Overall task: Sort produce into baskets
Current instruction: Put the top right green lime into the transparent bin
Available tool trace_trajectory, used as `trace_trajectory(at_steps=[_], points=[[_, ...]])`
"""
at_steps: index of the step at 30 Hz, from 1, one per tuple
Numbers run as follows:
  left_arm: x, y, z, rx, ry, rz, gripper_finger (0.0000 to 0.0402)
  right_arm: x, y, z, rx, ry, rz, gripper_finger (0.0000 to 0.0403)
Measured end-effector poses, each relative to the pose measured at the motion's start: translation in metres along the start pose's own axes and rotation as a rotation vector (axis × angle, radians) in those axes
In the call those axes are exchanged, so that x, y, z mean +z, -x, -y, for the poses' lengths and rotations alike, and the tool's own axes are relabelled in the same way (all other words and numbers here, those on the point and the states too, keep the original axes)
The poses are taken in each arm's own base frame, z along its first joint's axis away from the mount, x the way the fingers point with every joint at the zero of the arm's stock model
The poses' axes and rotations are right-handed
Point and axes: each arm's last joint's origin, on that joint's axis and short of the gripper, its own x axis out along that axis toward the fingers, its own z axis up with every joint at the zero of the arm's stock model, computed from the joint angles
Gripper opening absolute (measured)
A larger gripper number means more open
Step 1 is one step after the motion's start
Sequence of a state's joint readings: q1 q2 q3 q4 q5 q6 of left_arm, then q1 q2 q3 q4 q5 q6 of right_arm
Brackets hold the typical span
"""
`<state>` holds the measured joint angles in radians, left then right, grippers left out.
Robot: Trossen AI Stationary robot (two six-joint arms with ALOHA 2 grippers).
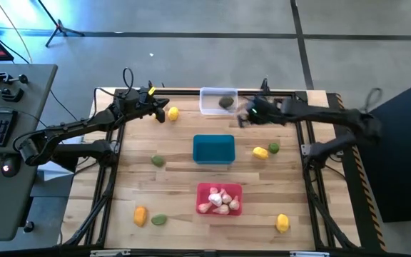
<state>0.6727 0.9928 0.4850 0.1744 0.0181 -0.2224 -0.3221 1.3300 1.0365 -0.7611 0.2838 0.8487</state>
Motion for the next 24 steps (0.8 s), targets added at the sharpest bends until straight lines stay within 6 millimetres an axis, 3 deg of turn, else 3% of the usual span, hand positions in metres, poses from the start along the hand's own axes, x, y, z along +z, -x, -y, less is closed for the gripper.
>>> trace_trajectory(at_steps=[6, 10, 13, 20, 24], points=[[0.0, 0.0, 0.0, -0.001, 0.001, 0.004, 0.0, -0.038, 0.05, 0.033, -0.089, -0.028, -0.202, 0.0001], [0.0, 0.0, 0.0, -0.001, 0.001, 0.004, 0.0, -0.052, 0.056, 0.046, -0.146, -0.006, -0.343, 0.0031], [0.0, 0.0, 0.0, -0.001, 0.001, 0.005, 0.0, -0.058, 0.048, 0.048, -0.156, -0.009, -0.392, 0.0089], [0.0, 0.0, 0.0, 0.003, 0.005, 0.005, 0.0, -0.069, 0.011, 0.053, -0.278, -0.076, -0.431, 0.0267], [0.0, 0.0, 0.0, 0.003, 0.009, 0.005, 0.0, -0.077, -0.014, 0.061, -0.318, -0.038, -0.463, 0.032]])
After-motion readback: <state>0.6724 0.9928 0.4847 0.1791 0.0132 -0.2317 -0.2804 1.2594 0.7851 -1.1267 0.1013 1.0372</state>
